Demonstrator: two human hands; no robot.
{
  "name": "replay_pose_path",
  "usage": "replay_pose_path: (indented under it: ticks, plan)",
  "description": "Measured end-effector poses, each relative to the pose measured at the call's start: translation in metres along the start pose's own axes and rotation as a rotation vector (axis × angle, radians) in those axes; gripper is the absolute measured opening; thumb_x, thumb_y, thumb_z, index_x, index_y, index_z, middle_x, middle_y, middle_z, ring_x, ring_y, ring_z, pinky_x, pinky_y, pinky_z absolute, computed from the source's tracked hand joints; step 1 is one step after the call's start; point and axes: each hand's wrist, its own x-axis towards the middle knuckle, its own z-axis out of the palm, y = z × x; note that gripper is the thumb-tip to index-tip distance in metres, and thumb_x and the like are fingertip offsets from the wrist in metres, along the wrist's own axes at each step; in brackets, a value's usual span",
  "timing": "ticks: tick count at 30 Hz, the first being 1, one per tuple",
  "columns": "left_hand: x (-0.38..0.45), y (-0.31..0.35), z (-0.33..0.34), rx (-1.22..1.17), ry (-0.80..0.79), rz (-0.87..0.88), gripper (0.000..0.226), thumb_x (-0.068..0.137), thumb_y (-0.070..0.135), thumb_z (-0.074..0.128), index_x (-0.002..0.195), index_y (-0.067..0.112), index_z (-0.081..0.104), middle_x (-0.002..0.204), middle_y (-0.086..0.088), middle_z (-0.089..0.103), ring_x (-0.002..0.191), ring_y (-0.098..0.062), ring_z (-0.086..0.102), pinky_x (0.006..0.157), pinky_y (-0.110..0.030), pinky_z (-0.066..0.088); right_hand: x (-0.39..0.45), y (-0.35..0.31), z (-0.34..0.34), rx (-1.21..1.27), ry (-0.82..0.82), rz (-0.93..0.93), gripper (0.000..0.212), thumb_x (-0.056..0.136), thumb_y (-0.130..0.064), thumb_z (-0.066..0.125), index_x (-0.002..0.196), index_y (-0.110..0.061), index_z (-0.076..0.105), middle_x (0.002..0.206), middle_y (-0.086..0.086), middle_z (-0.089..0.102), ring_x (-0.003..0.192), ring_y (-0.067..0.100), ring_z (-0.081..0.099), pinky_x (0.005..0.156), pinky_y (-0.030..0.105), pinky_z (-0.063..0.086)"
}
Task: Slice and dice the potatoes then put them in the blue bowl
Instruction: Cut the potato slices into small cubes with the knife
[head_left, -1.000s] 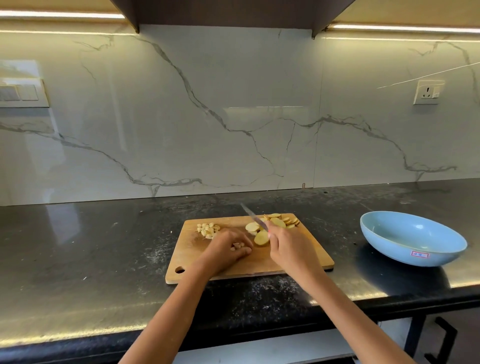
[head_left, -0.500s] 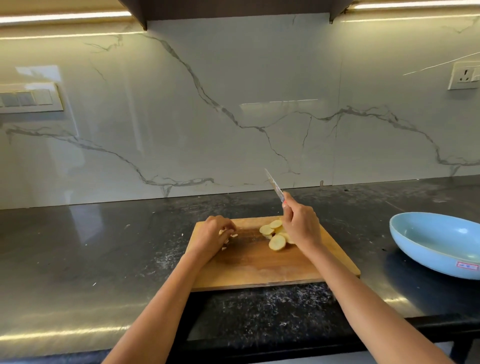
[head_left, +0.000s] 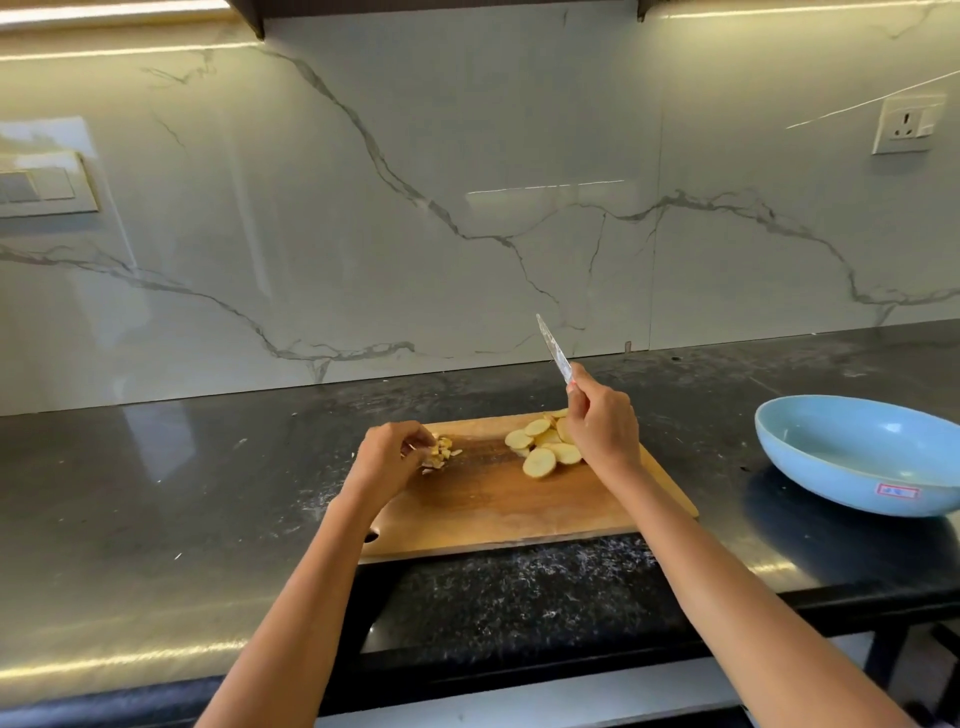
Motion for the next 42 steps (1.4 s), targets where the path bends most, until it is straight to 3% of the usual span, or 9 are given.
replay_pose_path:
  ticks: [5, 11, 15, 20, 23, 25, 29, 33, 42]
  plan:
    - [-0.001, -0.009, -0.003, 0.192, 0.164, -0.281, 0.027, 0.086, 0.002, 0.053, 0.111, 0.007, 0.062, 0.115, -0.015, 0.059, 0.106, -0.029, 0.052, 0.077, -0.032, 0.043, 0.0, 0.0, -0.001, -0.007, 0.01, -0.001, 0.035, 0.098, -0.013, 0.044, 0.131, -0.006, 0.053, 0.09, 0.016, 0.071, 0.063, 0.017, 0.06, 0.045, 0.013, 0.036]
    - [0.001, -0.014, -0.004, 0.216, 0.112, -0.456, 0.023, 0.085, -0.001, 0.057, 0.107, 0.003, 0.064, 0.108, -0.018, 0.064, 0.097, -0.034, 0.058, 0.071, -0.03, 0.038, 0.001, -0.001, -0.004, 0.008, 0.02, -0.019, 0.034, 0.098, -0.014, 0.045, 0.13, -0.005, 0.054, 0.094, 0.014, 0.071, 0.064, 0.012, 0.057, 0.051, 0.02, 0.045]
    - [0.001, -0.018, -0.006, 0.225, 0.148, -0.454, 0.029, 0.076, -0.014, 0.045, 0.066, 0.012, 0.053, 0.076, -0.011, 0.054, 0.066, -0.026, 0.042, 0.058, -0.031, 0.034, 0.002, -0.001, -0.007, 0.004, 0.025, -0.016, 0.033, 0.098, -0.014, 0.044, 0.127, -0.005, 0.056, 0.096, 0.015, 0.07, 0.069, 0.017, 0.063, 0.052, 0.025, 0.05]
    - [-0.001, -0.007, -0.002, 0.223, 0.128, -0.424, 0.023, 0.084, -0.008, 0.048, 0.084, 0.007, 0.064, 0.092, -0.015, 0.062, 0.075, -0.025, 0.049, 0.065, -0.03, 0.037, 0.001, -0.003, -0.011, 0.012, 0.026, 0.004, 0.031, 0.098, -0.012, 0.044, 0.125, -0.003, 0.057, 0.099, 0.017, 0.07, 0.075, 0.023, 0.066, 0.058, 0.033, 0.055]
    - [-0.004, 0.012, 0.0, 0.32, 0.141, -0.338, 0.009, 0.089, 0.007, 0.055, 0.089, 0.01, 0.063, 0.101, -0.015, 0.06, 0.092, -0.028, 0.053, 0.075, -0.037, 0.045, 0.0, -0.005, -0.013, 0.008, 0.025, 0.015, 0.031, 0.098, -0.012, 0.044, 0.126, -0.003, 0.057, 0.099, 0.017, 0.07, 0.075, 0.022, 0.066, 0.058, 0.033, 0.056]
    - [-0.004, 0.026, 0.008, 0.337, 0.132, -0.139, 0.024, 0.088, 0.02, 0.061, 0.112, 0.015, 0.062, 0.119, -0.009, 0.058, 0.112, -0.028, 0.048, 0.089, -0.038, 0.042, 0.0, -0.005, -0.013, 0.002, 0.018, 0.019, 0.03, 0.099, -0.013, 0.044, 0.124, -0.003, 0.058, 0.098, 0.017, 0.07, 0.074, 0.022, 0.066, 0.058, 0.034, 0.056]
    - [-0.002, 0.072, 0.036, 0.001, -0.236, 0.201, 0.042, 0.084, 0.012, 0.064, 0.125, 0.019, 0.055, 0.128, -0.002, 0.055, 0.116, -0.017, 0.051, 0.092, -0.022, 0.038, 0.0, -0.007, -0.013, 0.001, 0.0, 0.033, 0.033, 0.099, -0.014, 0.044, 0.128, -0.006, 0.056, 0.101, 0.016, 0.07, 0.077, 0.023, 0.066, 0.06, 0.037, 0.057]
    - [0.007, 0.09, 0.058, 0.009, -0.444, 0.229, 0.047, 0.086, 0.007, 0.06, 0.129, 0.021, 0.049, 0.13, 0.001, 0.052, 0.112, -0.016, 0.052, 0.09, -0.021, 0.04, 0.0, -0.005, -0.011, -0.002, -0.008, 0.028, 0.032, 0.099, -0.014, 0.044, 0.127, -0.008, 0.056, 0.095, 0.012, 0.071, 0.072, 0.02, 0.066, 0.059, 0.036, 0.057]
    - [0.013, 0.093, 0.058, 0.038, -0.451, 0.297, 0.049, 0.085, 0.028, 0.065, 0.13, 0.017, 0.049, 0.124, -0.001, 0.054, 0.101, -0.01, 0.048, 0.081, -0.017, 0.034, 0.0, -0.008, -0.008, -0.002, -0.032, 0.016, 0.03, 0.098, -0.014, 0.045, 0.124, -0.007, 0.058, 0.094, 0.013, 0.071, 0.071, 0.022, 0.067, 0.06, 0.042, 0.057]
